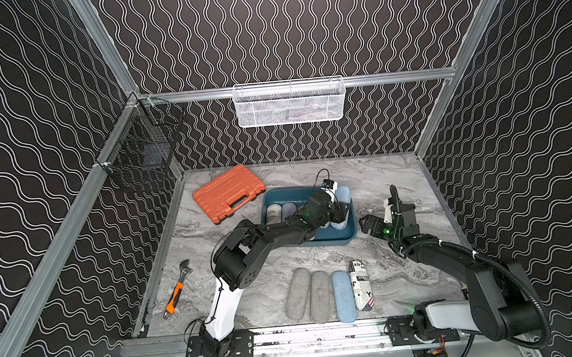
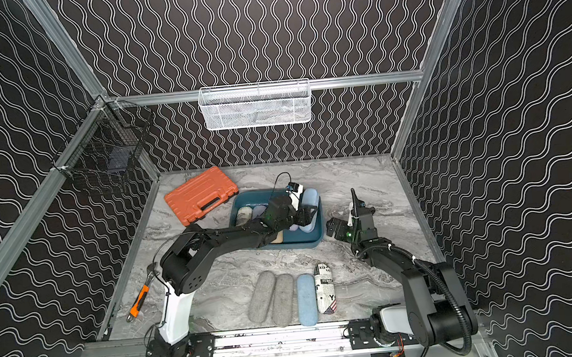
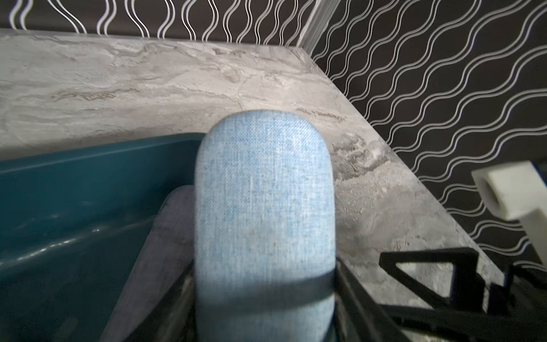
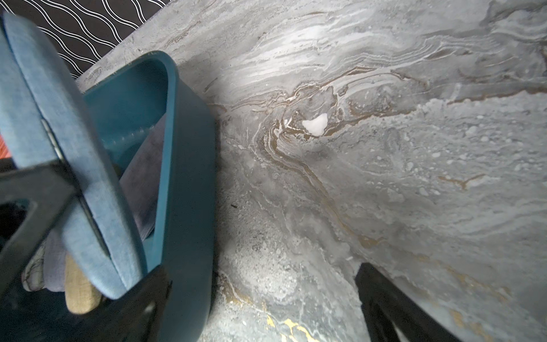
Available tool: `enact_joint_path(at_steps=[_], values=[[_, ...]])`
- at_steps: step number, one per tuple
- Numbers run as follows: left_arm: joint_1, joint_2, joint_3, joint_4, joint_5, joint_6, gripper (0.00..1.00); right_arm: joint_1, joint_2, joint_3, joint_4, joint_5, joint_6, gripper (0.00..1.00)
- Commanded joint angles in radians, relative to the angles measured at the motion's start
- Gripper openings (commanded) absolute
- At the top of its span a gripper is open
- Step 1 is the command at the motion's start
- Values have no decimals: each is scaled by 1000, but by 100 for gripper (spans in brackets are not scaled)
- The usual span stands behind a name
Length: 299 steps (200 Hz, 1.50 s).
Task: Put the glasses cases into the storage boxes
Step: Place the glasses case in the storage box.
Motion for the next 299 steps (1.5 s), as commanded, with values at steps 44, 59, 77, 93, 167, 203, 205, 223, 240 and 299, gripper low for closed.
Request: enact_joint_path(at_steps=[44, 59, 77, 93, 167, 203, 205, 223, 240, 299], values=[[0, 64, 66, -79, 62, 46, 60, -1, -4, 9, 20, 1, 2, 100], [-1, 84, 94, -119, 67, 52, 60, -1, -2, 9, 20, 3, 2, 100], [-1, 100, 124, -174, 53, 61, 60, 0, 1, 9, 21, -1, 2, 100], [0, 102, 136, -215, 17, 59, 60, -1, 4, 12, 23, -3, 2, 100], [4, 81, 142, -328, -115, 20, 60, -1, 7, 12, 25, -8, 4, 100], [3, 64, 161, -394, -174, 0, 63, -1, 12, 14, 26, -16, 5, 100], [4, 62, 159, -393, -172, 1, 64, -1, 12, 15, 26, -16, 5, 100], [3, 48, 161, -398, -160, 1, 69, -1, 13, 16, 26, -16, 6, 100], [4, 27, 156, -386, -139, -1, 72, -1, 13, 16, 26, -17, 6, 100], [2, -111, 98, -328, -64, 15, 84, -1, 12, 13, 28, -14, 5, 100]])
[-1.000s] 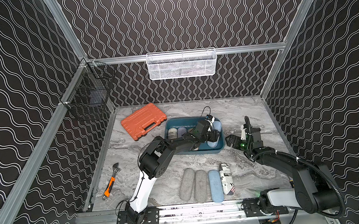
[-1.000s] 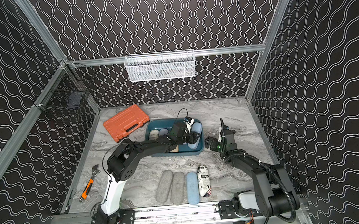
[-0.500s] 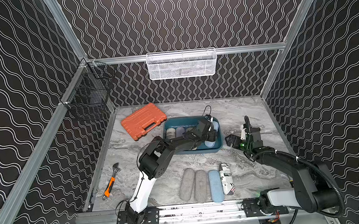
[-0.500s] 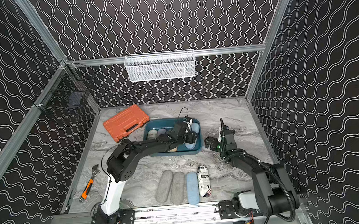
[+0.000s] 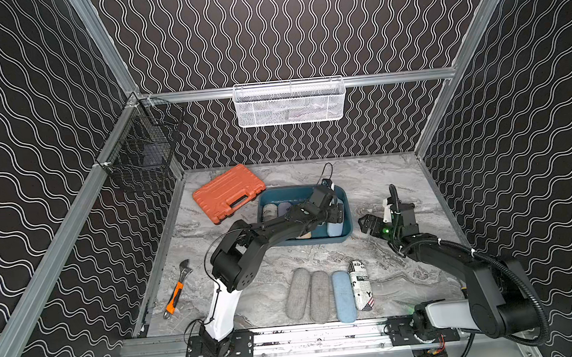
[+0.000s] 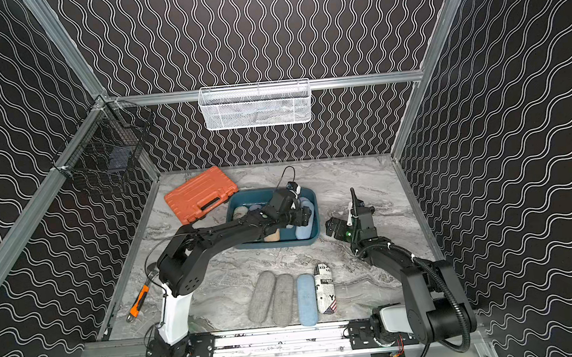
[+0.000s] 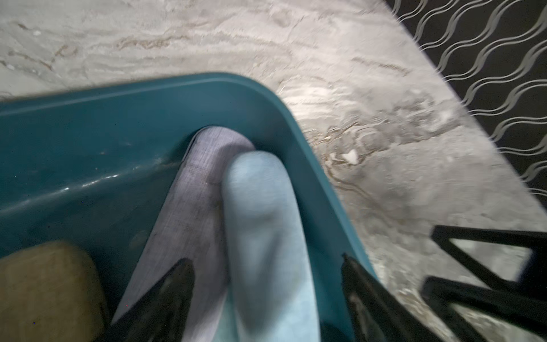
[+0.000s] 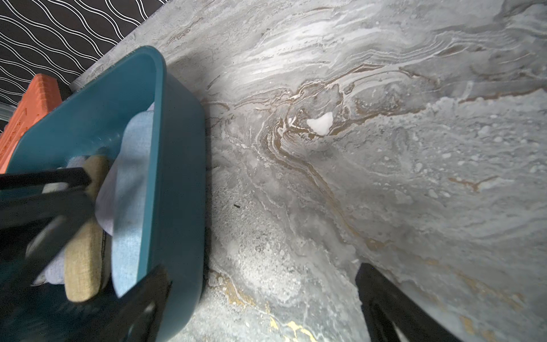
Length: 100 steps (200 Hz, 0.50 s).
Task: Put the glasses cases into the storage boxes
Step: Place the glasses case in the storage box, then adjust the glasses case in the storage box.
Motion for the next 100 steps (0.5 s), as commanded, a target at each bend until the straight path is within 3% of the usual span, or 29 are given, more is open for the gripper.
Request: enact_joint_path(at_steps=[1, 27, 44, 65, 91, 100], values=[[1, -53, -18, 59, 41, 15, 84, -1, 0, 5, 27, -4, 5, 100], [12, -110, -32, 48, 39, 12, 84, -1, -2, 4, 28, -4, 5, 100], [33, -120, -35, 30, 48, 1, 76, -1, -5, 4, 27, -4, 5, 100], [69, -95, -24, -4, 69, 0, 49, -1, -9, 2, 27, -2, 5, 100], [97, -56, -11, -27, 76, 19, 24, -1, -13, -1, 27, -2, 4, 100], [105, -39, -2, -36, 76, 28, 9, -1, -12, -2, 28, -2, 3, 100]])
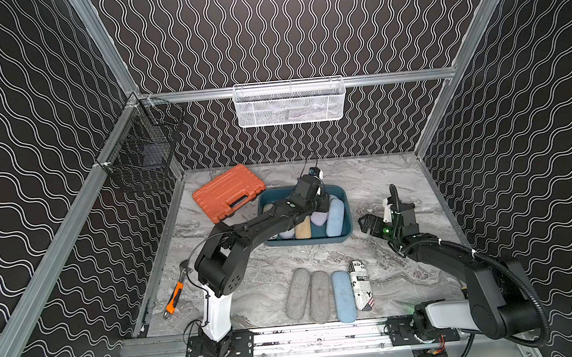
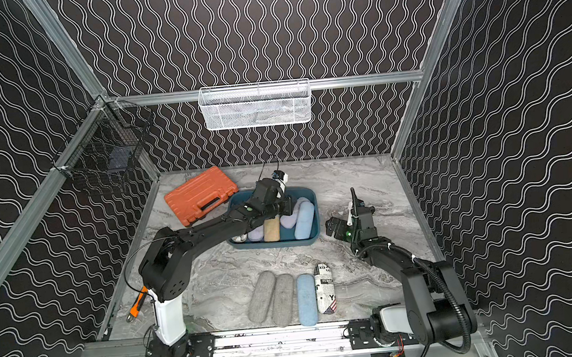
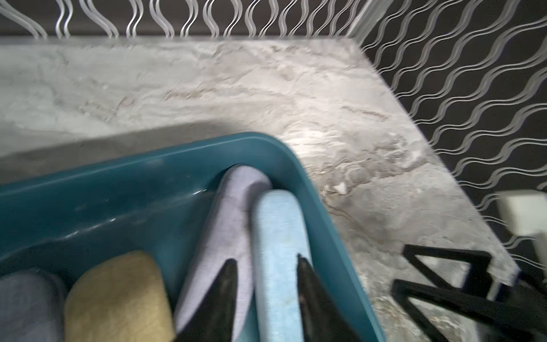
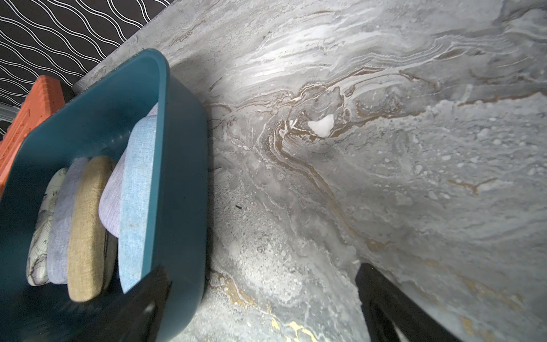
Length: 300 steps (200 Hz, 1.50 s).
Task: Put the glasses cases into the storage boxes
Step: Adjust the glasses case in the storage box.
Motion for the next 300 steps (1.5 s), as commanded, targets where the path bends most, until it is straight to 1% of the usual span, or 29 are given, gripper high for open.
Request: enact_joint_path(at_steps=[1, 10, 67, 133, 226, 300], values=[[14, 31, 22, -22, 21, 28, 8, -1, -5, -1, 28, -2, 3, 100], [18, 46, 34, -30, 22, 37, 0, -1, -5, 0, 26, -2, 3, 100], [27, 130, 99, -86, -61, 71, 0, -1, -8, -1, 24, 4, 2, 100], [27, 164, 91, -127, -120, 88, 0, 0, 1, 1, 27, 1, 3, 100], [27, 157, 29, -130, -93, 97, 0, -1, 6, 3, 32, -6, 3, 100], [25, 79, -80, -90, -45, 77, 0, -1, 11, 4, 35, -13, 7, 100]])
